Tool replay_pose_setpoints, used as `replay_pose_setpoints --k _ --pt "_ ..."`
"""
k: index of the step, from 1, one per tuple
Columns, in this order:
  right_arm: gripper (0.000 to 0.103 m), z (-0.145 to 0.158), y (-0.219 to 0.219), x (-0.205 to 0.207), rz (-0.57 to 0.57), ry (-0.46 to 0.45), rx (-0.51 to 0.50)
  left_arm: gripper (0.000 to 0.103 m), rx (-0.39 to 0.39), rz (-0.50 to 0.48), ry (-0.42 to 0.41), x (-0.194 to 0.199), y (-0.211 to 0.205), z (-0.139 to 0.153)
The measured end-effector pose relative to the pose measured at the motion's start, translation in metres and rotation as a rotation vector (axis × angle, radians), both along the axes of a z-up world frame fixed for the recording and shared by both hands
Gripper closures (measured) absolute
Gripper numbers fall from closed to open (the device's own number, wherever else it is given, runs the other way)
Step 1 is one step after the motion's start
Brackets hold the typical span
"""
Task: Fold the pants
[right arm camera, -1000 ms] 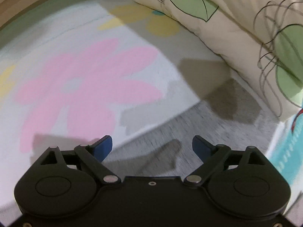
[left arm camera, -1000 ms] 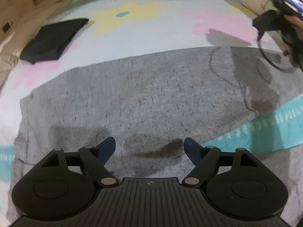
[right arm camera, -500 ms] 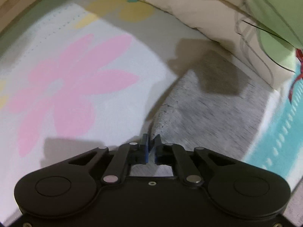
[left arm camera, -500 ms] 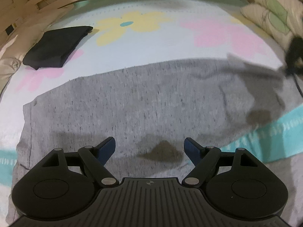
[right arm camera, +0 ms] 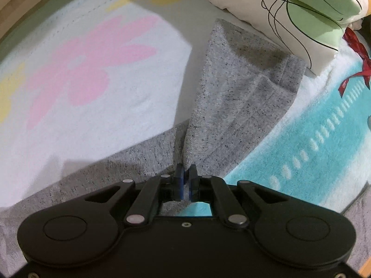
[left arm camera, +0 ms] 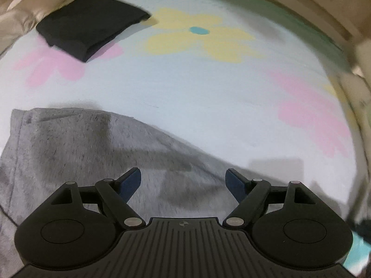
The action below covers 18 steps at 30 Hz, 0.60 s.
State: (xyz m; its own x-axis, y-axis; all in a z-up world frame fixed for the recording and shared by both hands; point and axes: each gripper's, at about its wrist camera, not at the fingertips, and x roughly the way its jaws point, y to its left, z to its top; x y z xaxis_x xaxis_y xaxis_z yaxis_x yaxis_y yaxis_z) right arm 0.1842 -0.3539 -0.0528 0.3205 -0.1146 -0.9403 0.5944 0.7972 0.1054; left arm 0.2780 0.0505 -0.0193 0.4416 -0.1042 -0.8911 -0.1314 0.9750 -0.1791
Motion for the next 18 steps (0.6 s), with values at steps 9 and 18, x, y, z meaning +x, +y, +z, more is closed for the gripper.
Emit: replay_pose_setpoints --k 9,18 --pt "0.096 -0.007 -0.014 0.009 0.008 -0.010 0.039 0.024 -0.087 0.111 0.086 0.043 0.015 -0.031" --pt "0.096 -0.005 -0.022 0.004 0.010 -0.030 0.051 0.098 -0.029 0.097 0.037 0.024 0.004 -0.006"
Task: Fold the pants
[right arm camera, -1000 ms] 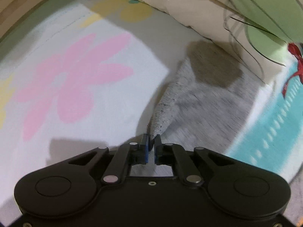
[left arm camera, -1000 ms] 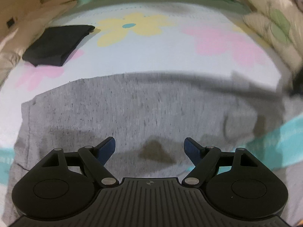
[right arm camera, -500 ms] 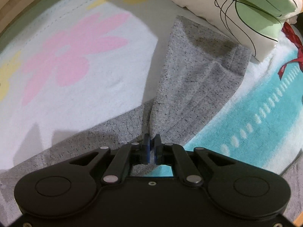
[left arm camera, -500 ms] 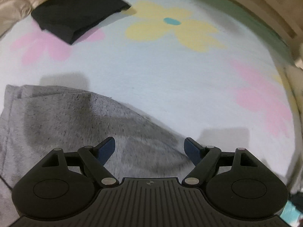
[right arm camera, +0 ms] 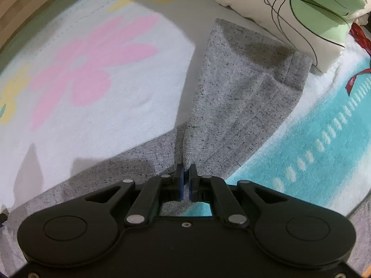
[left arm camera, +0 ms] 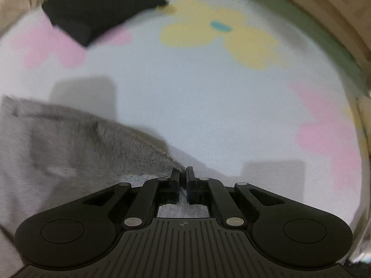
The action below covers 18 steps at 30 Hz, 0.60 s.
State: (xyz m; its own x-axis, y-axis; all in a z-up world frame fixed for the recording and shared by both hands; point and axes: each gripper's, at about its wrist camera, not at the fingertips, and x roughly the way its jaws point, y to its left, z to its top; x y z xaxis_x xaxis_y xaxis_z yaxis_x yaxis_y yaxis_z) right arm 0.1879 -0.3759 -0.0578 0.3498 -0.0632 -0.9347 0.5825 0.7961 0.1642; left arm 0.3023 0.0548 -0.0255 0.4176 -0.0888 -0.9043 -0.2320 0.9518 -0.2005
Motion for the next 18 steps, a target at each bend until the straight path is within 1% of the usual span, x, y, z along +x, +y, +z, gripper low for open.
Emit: replay_pose_setpoints --k 2,5,8,10,12,13,14,16,18 --pt "0.096 0.009 -0.002 -0.009 -0.005 -0.018 0.003 0.098 0.014 -0.023 -0.053 -0.021 -0.001 0.027" --pt "0.096 0.032 -0.004 -0.030 -0.002 -0.052 -0.008 0.098 0.017 -0.059 -0.130 -0.062 0.003 0.067" --pt "0.096 0.059 -0.006 -0.065 -0.008 -0.103 0.000 0.098 0.030 -0.106 -0.210 -0.110 0.006 0.100" --pt "0.096 0.079 -0.009 -0.096 -0.015 -0.140 0.006 0.098 0.034 -0.136 -0.257 -0.151 0.010 0.115" --pt "0.096 0.093 -0.007 -0.126 -0.023 -0.172 0.004 0.098 0.030 -0.160 -0.281 -0.186 0.013 0.118" --pt "0.096 0.099 -0.006 -0.140 -0.030 -0.184 0.004 0.098 0.031 -0.164 -0.286 -0.196 0.015 0.114" --pt "0.096 0.102 -0.006 -0.157 -0.037 -0.194 0.004 0.098 0.039 -0.167 -0.286 -0.216 0.019 0.109" --pt "0.096 0.099 -0.005 -0.184 -0.046 -0.191 0.005 0.098 0.048 -0.172 -0.271 -0.233 0.028 0.093" --pt "0.096 0.089 -0.003 -0.210 -0.055 -0.163 0.016 0.098 0.044 -0.160 -0.220 -0.258 0.036 0.070"
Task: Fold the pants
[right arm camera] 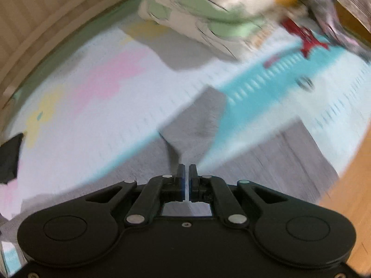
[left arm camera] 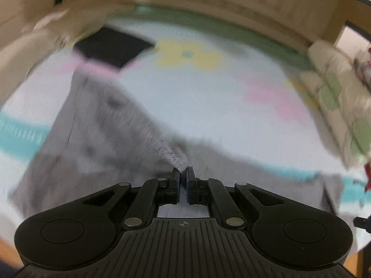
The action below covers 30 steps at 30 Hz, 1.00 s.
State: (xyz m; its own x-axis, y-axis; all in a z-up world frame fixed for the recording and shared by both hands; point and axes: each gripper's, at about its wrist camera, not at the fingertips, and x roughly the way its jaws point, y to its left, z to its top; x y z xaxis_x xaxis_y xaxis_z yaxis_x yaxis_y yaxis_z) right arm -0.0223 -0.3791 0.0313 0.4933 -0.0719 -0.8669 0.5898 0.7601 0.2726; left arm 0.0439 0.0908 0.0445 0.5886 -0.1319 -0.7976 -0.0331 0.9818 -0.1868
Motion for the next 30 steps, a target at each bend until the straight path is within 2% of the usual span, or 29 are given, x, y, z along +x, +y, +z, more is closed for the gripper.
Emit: replay_pose_setpoints --k 5,8,9,11,13,14,15,18,20,21,22,26,27,28,29,30 --pt "0.096 -0.039 -0.002 -0.031 -0.007 0.118 0.045 0.098 -0.007 0.025 0.147 -0.025 0.015 -0.054" --pt "0.093 -0.046 -0.001 -0.034 0.006 0.143 0.030 0.098 0.003 0.049 0.189 -0.022 0.016 -0.075" --pt "0.083 -0.042 0.000 -0.032 0.005 0.134 0.014 0.098 0.007 0.054 0.197 -0.019 0.015 -0.081" --pt "0.070 -0.031 0.002 -0.024 0.009 0.109 -0.031 0.098 0.014 0.053 0.203 -0.011 0.013 -0.087" --pt "0.030 -0.022 0.005 -0.010 0.034 0.084 -0.087 0.098 0.032 0.050 0.184 -0.004 0.011 -0.087" --pt "0.021 -0.020 0.007 0.000 0.042 0.072 -0.128 0.098 0.037 0.050 0.175 0.001 0.011 -0.086" --pt "0.019 -0.017 0.010 0.010 0.045 0.059 -0.169 0.098 0.034 0.053 0.171 0.001 0.012 -0.087" --pt "0.022 -0.024 0.021 0.043 0.085 0.051 -0.263 0.098 -0.004 0.077 0.168 0.009 0.021 -0.087" --pt "0.026 -0.036 0.030 0.066 0.120 0.077 -0.312 0.098 -0.025 0.087 0.169 0.015 0.026 -0.087" --pt "0.032 -0.043 0.033 0.077 0.128 0.087 -0.338 0.098 -0.028 0.088 0.167 0.017 0.028 -0.086" --pt "0.039 -0.050 0.036 0.083 0.135 0.096 -0.358 0.098 -0.027 0.086 0.165 0.017 0.030 -0.086" --pt "0.043 -0.078 0.036 0.108 0.160 0.154 -0.392 0.098 0.001 0.074 0.150 0.016 0.029 -0.090" --pt "0.052 -0.082 0.036 0.111 0.161 0.167 -0.396 0.098 0.004 0.074 0.144 0.012 0.021 -0.095" --pt "0.090 -0.086 0.036 0.114 0.163 0.180 -0.396 0.099 0.004 0.076 0.136 0.013 0.021 -0.093" --pt "0.096 -0.089 0.034 0.115 0.176 0.196 -0.378 0.099 0.007 0.077 0.120 0.013 0.017 -0.092" --pt "0.096 -0.087 0.031 0.115 0.174 0.205 -0.368 0.099 0.013 0.074 0.101 0.012 0.017 -0.088"
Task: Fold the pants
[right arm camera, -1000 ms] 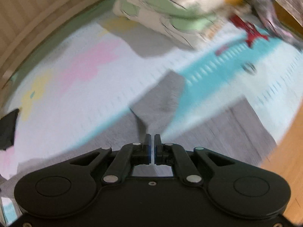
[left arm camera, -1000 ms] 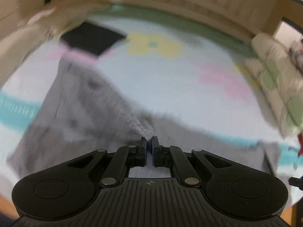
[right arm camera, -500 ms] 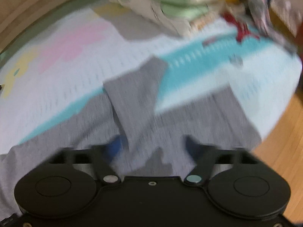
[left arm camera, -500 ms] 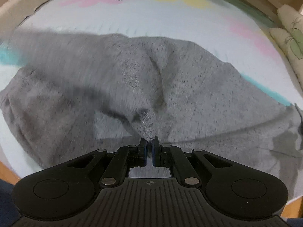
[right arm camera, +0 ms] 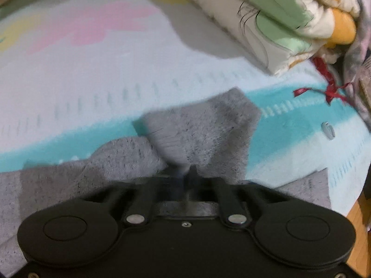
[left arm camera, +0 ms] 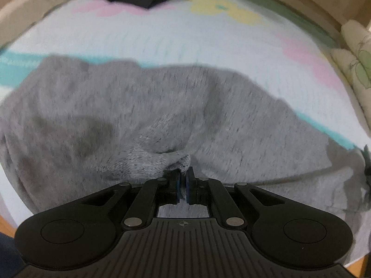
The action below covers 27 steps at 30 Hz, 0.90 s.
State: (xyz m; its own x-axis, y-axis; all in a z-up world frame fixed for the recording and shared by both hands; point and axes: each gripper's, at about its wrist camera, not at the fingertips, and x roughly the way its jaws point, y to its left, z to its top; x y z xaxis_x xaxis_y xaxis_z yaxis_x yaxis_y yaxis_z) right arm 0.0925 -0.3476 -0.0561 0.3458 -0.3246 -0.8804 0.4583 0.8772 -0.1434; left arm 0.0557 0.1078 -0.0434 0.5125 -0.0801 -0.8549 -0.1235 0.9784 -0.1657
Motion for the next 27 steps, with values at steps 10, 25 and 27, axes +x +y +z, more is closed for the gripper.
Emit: replay_pose_setpoints --k 10,25,27 --pt "0.096 0.114 -0.080 -0.096 -0.216 -0.258 0.198 0.099 0.018 -0.074 -0.248 -0.033 0.003 0.089" --pt "0.097 0.030 -0.142 -0.158 -0.385 0.021 0.361 0.099 -0.011 -0.108 0.062 -0.026 0.008 -0.002" --pt "0.097 0.031 -0.144 -0.161 -0.395 0.012 0.375 0.099 -0.013 -0.112 0.037 -0.028 0.008 0.006"
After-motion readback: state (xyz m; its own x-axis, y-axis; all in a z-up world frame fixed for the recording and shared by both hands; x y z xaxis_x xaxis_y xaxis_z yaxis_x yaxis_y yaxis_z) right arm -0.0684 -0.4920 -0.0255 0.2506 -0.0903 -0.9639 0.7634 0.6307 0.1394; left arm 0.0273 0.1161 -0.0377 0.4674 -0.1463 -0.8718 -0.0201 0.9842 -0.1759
